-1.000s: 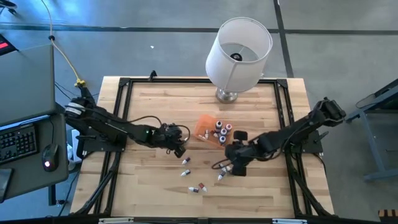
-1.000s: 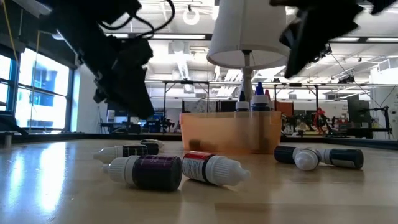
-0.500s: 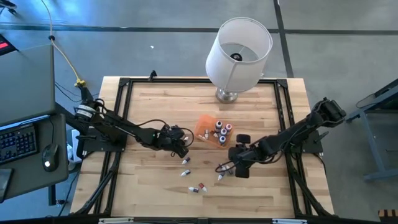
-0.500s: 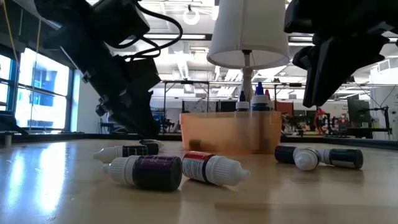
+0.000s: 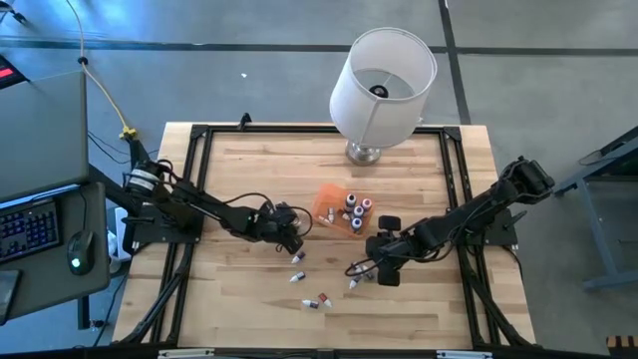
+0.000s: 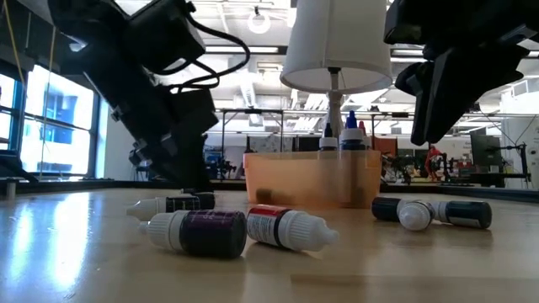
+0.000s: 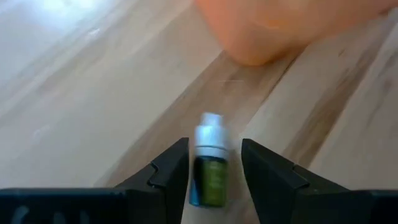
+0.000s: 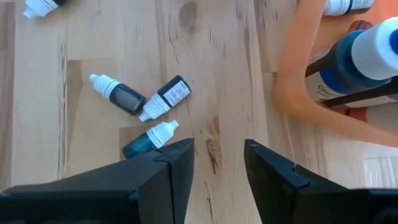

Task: Pick & Place food coloring
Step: Put the small green food coloring bottle into the orange bin

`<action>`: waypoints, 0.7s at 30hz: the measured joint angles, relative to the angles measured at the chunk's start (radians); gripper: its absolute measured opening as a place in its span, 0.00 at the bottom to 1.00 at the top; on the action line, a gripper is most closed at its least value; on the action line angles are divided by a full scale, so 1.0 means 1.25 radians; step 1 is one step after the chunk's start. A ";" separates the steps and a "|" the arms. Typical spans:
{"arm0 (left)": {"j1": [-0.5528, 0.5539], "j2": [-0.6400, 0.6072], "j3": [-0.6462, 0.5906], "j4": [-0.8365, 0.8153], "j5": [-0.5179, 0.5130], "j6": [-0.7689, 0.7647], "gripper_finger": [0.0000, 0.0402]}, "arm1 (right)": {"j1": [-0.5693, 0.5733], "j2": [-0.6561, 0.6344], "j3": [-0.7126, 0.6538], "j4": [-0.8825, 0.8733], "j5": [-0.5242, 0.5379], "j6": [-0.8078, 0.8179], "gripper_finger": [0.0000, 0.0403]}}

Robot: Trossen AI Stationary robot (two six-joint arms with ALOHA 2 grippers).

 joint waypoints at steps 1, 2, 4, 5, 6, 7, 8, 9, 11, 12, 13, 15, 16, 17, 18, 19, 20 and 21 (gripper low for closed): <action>0.000 0.006 0.001 0.001 0.008 -0.005 0.36 | 0.000 0.000 0.000 0.000 0.000 0.000 0.33; 0.000 0.013 0.001 0.001 0.014 -0.010 0.36 | 0.000 0.000 0.000 0.000 0.000 0.000 0.33; -0.001 0.026 0.001 0.002 0.008 -0.013 0.36 | 0.000 0.000 0.000 0.000 0.000 -0.001 0.33; -0.001 0.032 0.002 0.003 0.004 -0.013 0.36 | 0.000 0.000 0.000 0.000 0.000 -0.001 0.33; -0.001 0.034 0.003 0.003 0.001 -0.013 0.36 | 0.000 0.000 0.000 0.000 0.000 -0.001 0.33; -0.001 0.034 0.002 0.002 0.003 -0.013 0.36 | 0.000 0.000 0.000 0.000 0.000 -0.001 0.33; -0.001 0.034 0.003 0.002 0.004 -0.013 0.36 | 0.000 0.000 0.000 0.000 -0.002 -0.001 0.33; -0.001 0.034 0.003 0.002 0.004 -0.013 0.36 | 0.000 0.000 0.000 0.000 -0.002 -0.001 0.33; -0.001 0.034 0.002 0.002 0.003 -0.013 0.36 | 0.000 0.000 0.000 0.000 -0.002 -0.001 0.33; -0.001 0.034 0.002 0.002 0.004 -0.013 0.36 | 0.000 0.000 0.000 0.000 -0.002 -0.001 0.33; 0.000 0.035 0.002 0.003 0.007 -0.012 0.36 | 0.000 0.000 0.000 0.000 -0.002 -0.001 0.33; 0.000 0.035 0.002 0.003 0.006 -0.008 0.36 | 0.000 0.000 0.000 0.000 -0.002 -0.001 0.33; 0.000 0.035 0.002 0.004 0.004 -0.008 0.36 | 0.000 0.000 0.000 0.000 -0.002 -0.001 0.33; -0.001 0.035 0.002 0.004 0.003 -0.007 0.36 | 0.000 0.000 0.000 0.000 -0.002 -0.001 0.33; -0.001 0.036 0.002 0.005 0.003 -0.005 0.36 | 0.000 0.000 0.000 0.000 -0.002 -0.001 0.33; 0.000 0.036 0.002 0.007 -0.001 0.008 0.36 | 0.000 0.000 0.000 0.000 -0.002 -0.001 0.33; 0.000 0.036 0.001 0.013 -0.008 0.026 0.36 | 0.000 0.000 0.000 0.000 -0.002 -0.001 0.33; -0.001 0.036 0.001 0.019 -0.015 0.045 0.36 | 0.000 0.000 0.000 0.000 -0.002 -0.001 0.33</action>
